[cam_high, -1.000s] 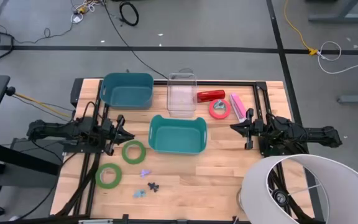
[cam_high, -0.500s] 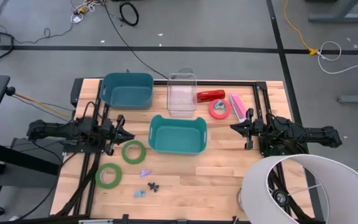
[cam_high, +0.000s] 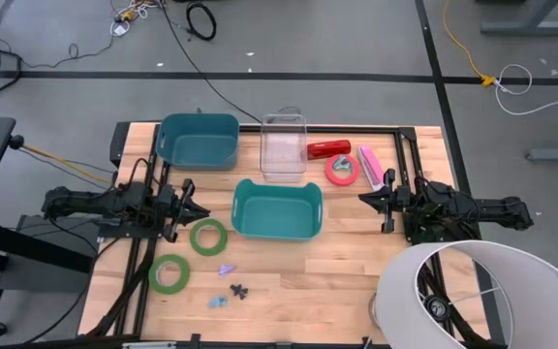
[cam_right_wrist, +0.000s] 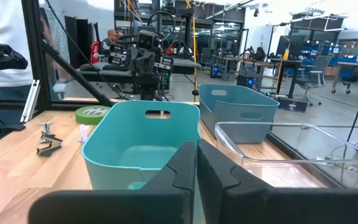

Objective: Pick and place Stapler, Stapler remover, tape

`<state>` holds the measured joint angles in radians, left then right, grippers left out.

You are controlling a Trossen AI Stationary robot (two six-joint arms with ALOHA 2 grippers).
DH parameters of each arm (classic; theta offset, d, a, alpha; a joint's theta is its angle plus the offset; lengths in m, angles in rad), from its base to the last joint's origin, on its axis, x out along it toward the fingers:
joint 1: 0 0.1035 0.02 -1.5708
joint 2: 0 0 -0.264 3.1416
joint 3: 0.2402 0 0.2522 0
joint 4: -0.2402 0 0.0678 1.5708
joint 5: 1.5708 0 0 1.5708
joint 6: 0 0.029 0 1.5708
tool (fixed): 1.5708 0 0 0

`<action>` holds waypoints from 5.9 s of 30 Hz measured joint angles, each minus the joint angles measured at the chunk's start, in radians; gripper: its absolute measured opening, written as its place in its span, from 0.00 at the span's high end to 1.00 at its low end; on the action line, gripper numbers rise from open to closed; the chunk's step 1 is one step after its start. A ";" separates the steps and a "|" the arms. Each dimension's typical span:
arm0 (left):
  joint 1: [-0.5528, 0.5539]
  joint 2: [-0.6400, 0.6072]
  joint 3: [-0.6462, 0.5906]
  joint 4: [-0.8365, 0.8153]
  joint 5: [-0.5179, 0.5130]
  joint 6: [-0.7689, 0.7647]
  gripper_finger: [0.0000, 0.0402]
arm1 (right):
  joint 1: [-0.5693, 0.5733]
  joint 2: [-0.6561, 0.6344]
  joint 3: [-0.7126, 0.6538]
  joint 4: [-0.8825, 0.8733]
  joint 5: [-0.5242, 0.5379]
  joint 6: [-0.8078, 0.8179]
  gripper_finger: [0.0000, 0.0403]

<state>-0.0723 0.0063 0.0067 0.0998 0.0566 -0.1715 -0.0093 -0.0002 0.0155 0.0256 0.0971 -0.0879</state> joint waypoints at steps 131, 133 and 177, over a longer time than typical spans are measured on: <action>0.002 0.817 0.766 -0.697 -0.019 0.105 0.91 | 0.000 0.000 0.000 0.000 0.000 0.000 0.96; 0.002 0.833 0.766 -0.728 -0.019 0.104 0.91 | 0.000 0.000 0.000 0.000 0.000 0.000 0.96; 0.004 1.128 0.766 -1.047 -0.146 -0.061 0.91 | 0.000 0.000 0.000 0.000 0.000 0.000 0.96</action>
<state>-0.0685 1.1346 0.7723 -0.9468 -0.0892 -0.2324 -0.0095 -0.0002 0.0154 0.0256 0.0968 -0.0879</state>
